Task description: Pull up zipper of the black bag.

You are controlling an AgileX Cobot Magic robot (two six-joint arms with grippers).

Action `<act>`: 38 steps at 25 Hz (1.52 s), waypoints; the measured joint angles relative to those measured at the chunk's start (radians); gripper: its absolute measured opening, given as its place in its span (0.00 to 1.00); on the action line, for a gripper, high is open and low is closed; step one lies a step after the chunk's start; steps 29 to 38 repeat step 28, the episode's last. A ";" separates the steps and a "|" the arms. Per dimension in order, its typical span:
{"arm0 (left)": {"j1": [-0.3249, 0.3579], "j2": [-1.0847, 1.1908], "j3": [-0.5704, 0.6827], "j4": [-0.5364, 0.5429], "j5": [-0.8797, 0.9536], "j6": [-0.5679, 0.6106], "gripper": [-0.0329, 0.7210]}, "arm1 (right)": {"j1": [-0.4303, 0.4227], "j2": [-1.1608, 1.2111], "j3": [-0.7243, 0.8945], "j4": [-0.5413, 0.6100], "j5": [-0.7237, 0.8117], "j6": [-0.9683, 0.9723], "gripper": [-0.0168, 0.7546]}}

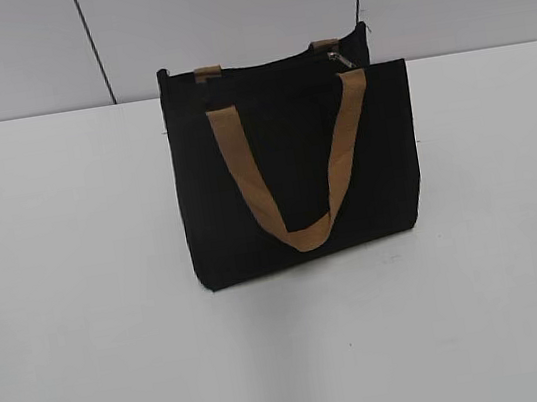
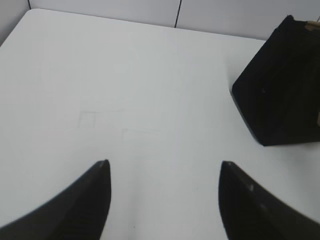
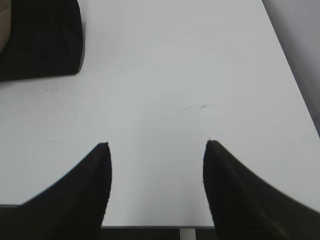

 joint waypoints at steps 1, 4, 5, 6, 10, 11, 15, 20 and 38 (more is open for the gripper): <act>0.000 0.000 0.000 0.000 0.000 -0.001 0.72 | 0.000 0.000 0.000 0.000 0.000 0.000 0.61; 0.000 0.000 0.000 -0.053 0.000 0.099 0.70 | 0.000 0.000 0.000 0.000 0.000 0.002 0.61; 0.000 0.000 0.000 -0.086 0.000 0.146 0.69 | 0.000 0.000 0.000 0.000 0.000 0.002 0.61; 0.000 0.000 0.000 -0.109 0.001 0.177 0.69 | 0.000 0.000 0.000 0.000 0.000 0.004 0.61; 0.000 0.000 0.000 -0.107 0.001 0.214 0.67 | 0.000 0.000 0.000 0.000 0.000 0.004 0.61; 0.000 0.000 0.000 -0.085 0.001 0.217 0.67 | 0.000 0.000 0.000 0.000 0.000 0.004 0.61; 0.000 0.000 0.000 -0.039 0.001 0.221 0.66 | 0.000 0.000 0.000 0.000 0.000 0.005 0.61; 0.000 0.000 0.000 -0.033 0.001 0.221 0.66 | 0.000 0.000 0.000 0.000 0.000 0.006 0.61; 0.000 0.000 0.000 -0.033 0.001 0.222 0.65 | 0.000 0.000 0.000 0.000 0.000 0.006 0.61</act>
